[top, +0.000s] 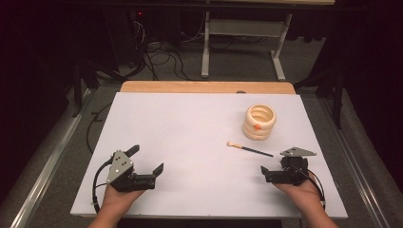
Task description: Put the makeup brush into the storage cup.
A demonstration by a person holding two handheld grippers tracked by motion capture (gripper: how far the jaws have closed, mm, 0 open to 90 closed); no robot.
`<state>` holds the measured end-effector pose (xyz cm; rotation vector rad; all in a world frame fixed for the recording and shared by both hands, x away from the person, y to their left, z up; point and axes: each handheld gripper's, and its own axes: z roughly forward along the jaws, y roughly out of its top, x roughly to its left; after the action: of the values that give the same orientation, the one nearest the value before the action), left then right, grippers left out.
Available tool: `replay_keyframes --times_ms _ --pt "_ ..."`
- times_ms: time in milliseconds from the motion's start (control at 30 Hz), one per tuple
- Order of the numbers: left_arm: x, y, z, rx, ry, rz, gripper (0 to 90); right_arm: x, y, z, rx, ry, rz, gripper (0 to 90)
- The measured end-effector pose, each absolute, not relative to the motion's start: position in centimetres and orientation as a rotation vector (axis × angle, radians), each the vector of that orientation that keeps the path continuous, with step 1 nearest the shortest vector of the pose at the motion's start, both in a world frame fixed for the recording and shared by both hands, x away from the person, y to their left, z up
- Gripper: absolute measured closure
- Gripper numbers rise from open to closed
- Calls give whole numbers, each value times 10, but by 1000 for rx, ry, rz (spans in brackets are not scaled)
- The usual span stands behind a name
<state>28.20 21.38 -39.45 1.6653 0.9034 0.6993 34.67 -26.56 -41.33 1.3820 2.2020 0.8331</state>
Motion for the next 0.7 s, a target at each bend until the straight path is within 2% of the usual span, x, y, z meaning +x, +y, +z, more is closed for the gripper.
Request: replay_keyframes --times_ms 700 --pt "283 215 -395 1660 909 693 2 344 -259 -402 1333 2404 583 19"
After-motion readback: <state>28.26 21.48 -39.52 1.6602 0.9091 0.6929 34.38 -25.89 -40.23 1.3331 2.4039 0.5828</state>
